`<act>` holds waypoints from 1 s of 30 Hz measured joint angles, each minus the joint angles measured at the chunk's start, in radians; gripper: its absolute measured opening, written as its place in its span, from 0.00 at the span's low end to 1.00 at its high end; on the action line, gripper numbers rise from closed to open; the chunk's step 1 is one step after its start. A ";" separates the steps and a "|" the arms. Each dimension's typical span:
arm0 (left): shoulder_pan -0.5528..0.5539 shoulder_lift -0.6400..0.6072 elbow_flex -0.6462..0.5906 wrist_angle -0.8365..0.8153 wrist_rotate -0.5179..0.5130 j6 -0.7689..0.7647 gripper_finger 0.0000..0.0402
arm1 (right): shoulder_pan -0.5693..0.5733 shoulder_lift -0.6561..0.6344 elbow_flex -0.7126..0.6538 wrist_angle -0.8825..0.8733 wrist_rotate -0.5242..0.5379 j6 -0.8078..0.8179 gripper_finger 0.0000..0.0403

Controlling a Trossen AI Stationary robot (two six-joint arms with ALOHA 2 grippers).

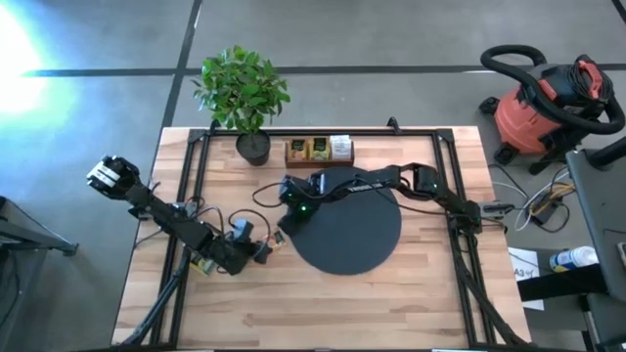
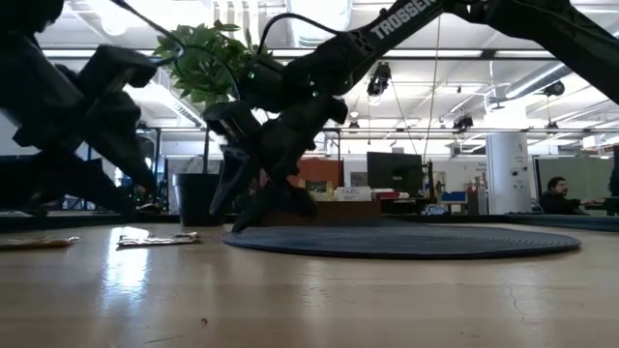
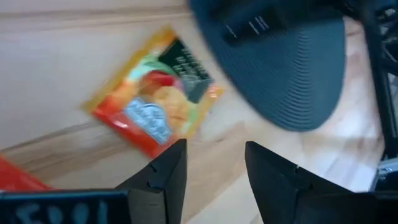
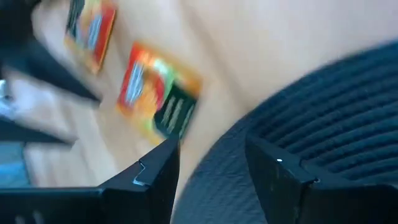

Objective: Pick & Place Tea
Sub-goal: Put the top orange tea bag into the left slot of the wooden organizer

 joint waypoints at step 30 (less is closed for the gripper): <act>0.013 0.206 -0.018 0.187 -0.039 -0.008 0.34 | 0.024 0.044 0.020 0.105 -0.128 0.018 0.35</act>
